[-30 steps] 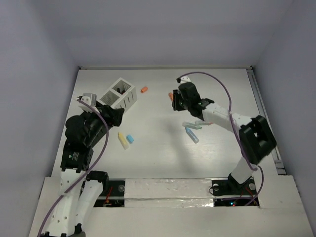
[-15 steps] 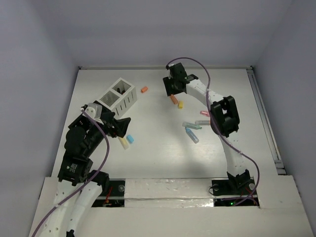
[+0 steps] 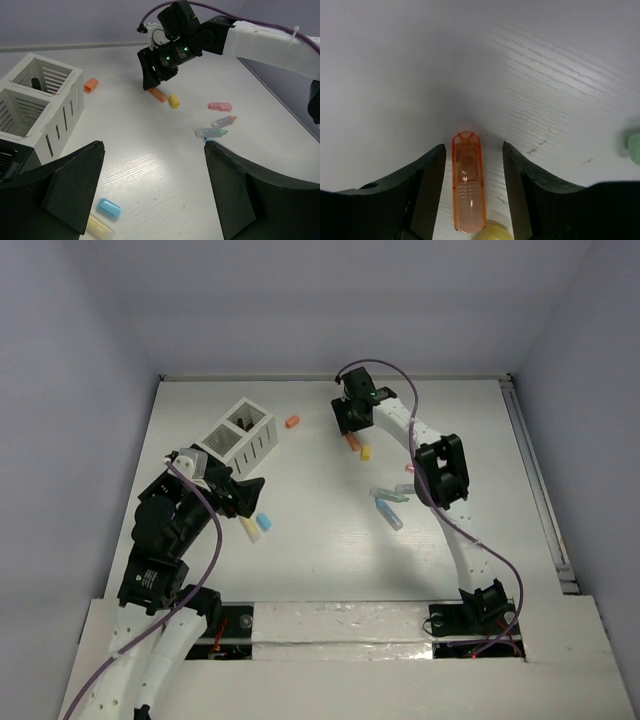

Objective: Sort the stationery into containers
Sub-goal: Pick up the pen from the center of the board.

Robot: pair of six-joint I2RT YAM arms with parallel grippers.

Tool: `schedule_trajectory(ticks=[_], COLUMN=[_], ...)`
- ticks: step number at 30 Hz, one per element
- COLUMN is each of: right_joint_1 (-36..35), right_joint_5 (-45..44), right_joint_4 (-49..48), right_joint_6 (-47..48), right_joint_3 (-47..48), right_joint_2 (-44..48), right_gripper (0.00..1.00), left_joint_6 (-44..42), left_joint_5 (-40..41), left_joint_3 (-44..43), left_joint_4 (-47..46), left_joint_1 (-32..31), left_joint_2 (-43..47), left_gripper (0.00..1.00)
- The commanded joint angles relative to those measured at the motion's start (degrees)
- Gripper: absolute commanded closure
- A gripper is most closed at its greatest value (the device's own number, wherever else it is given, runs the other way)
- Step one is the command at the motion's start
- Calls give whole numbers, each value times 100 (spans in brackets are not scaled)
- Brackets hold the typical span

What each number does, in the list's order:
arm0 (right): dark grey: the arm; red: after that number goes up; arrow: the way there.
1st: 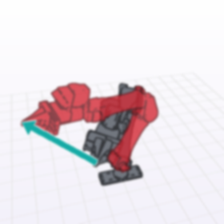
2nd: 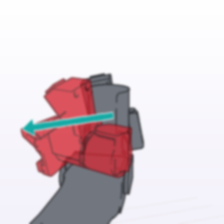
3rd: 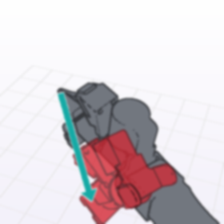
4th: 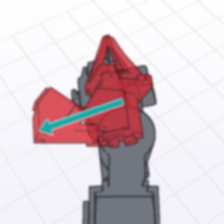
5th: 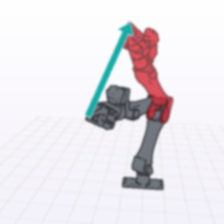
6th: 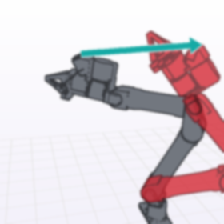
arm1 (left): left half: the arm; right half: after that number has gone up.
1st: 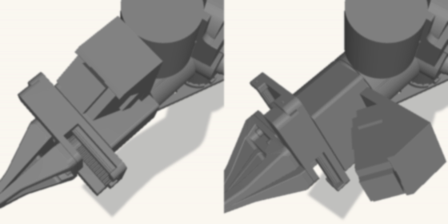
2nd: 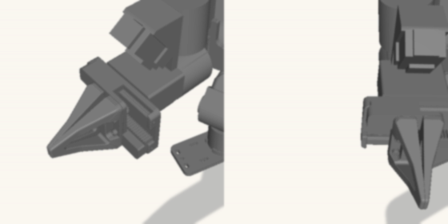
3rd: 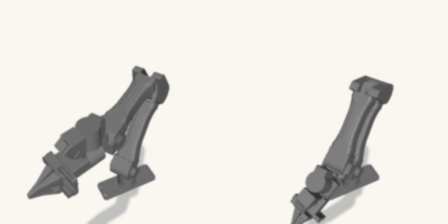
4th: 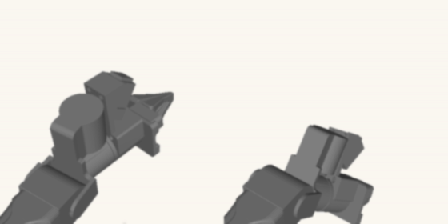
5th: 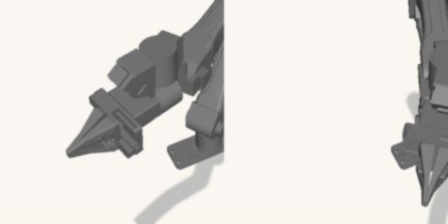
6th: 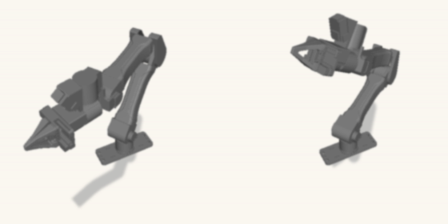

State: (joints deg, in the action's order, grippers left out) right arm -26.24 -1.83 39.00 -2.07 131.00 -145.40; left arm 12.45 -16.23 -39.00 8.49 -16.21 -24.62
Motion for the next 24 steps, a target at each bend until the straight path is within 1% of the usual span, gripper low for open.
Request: schedule_trajectory(ticks=[1,3,6,7,9,10,13,14,15,16,17,18,19,20,21,22,24], right_joint_1=[14,14,14,14,14,14,14,14,14,-47,-135,-197,-276,-459,-557,-680,-1022], right_joint_5=[314,314,498,551,604,604,622,683,736,797,850,1033,1131,1341,1491,1614,1999], right_joint_4=[81,55,-59,-260,-603,-970,-1534,-1962,-2202,-2744,-3010,-3300,-3572,-4193,-4512,-5081,-5550], right_joint_6=[13,-22,-101,-179,-276,-338,-628,-794,-900,-988,-1215,-1339,-1471,-1759,-1927,-2086,-2639], right_joint_3=[329,365,347,225,-21,-152,-645,-950,-1154,-1373,-1610,-2091,-2314,-2533,-2892,-3035,-3176], right_joint_2=[-207,-251,-226,-190,107,239,880,1065,1493,1715,1943,2163,2539,2709,2841,2999,3027], right_gripper=[46,51,70,78,82,84,84,84,83,83,83,83,83,83,83,83,84], left_joint_6=[-85,-85,-93,-93,-102,-93,-93,-93,-93,-93,-93,-93,-85,-85,-76,-76,-76], left_joint_5=[6,-12,-21,-21,-3,-12,-3,14,23,32,41,41,50,24,15,-12,-64], left_joint_3=[-2,-20,-11,-19,-28,-20,-20,-37,-37,-46,-63,-63,-81,-90,-99,-107,-160], left_joint_4=[-216,-208,-216,-216,-216,-216,-216,-216,-225,-234,-269,-295,-322,-400,-427,-436,-436], left_joint_1=[-40,-40,-40,-40,12,12,12,12,12,12,12,65,65,65,65,65,65], left_joint_2=[-148,-183,-210,-210,-201,-201,-210,-210,-210,-210,-227,-253,-271,-280,-315,-333,-307], left_gripper=[21,21,21,21,21,21,21,21,21,21,21,21,21,21,21,21,22])
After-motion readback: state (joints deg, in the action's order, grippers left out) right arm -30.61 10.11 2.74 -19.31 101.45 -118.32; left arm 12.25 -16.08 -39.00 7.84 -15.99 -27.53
